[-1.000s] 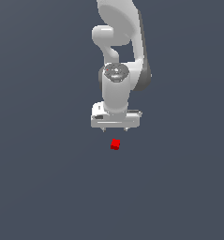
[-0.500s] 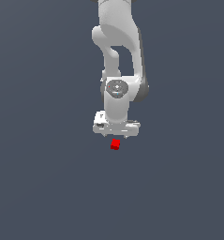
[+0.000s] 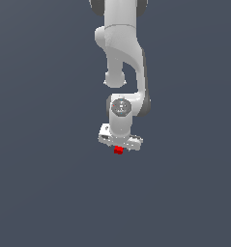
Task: Pick up the red cube and move it to a goal position.
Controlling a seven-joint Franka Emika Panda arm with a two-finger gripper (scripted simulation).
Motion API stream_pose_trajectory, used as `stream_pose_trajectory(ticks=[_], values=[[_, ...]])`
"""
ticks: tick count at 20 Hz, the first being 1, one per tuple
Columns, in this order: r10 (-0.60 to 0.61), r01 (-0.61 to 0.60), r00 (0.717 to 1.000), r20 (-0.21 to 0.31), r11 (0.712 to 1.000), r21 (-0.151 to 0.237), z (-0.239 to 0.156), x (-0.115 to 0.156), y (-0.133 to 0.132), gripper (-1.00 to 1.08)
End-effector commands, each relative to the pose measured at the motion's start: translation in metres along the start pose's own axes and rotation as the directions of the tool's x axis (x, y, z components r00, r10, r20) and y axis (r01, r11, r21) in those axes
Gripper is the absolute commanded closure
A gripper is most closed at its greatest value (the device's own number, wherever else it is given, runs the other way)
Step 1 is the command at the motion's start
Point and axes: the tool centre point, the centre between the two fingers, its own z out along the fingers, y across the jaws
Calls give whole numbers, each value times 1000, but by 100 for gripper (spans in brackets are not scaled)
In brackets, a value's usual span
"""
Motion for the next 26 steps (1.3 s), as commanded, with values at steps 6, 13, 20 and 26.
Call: stream_pose_trajectory(ticks=[6,13,20,26], values=[[27,-27,1000,-2,1000,0,11,2,-1,108],[27,-27,1000,-2,1000,0,11,2,-1,108],[27,-27,1000,-2,1000,0,7,1,-1,108],[27,-27,1000,-2,1000,0,-12,-5,-1,108]])
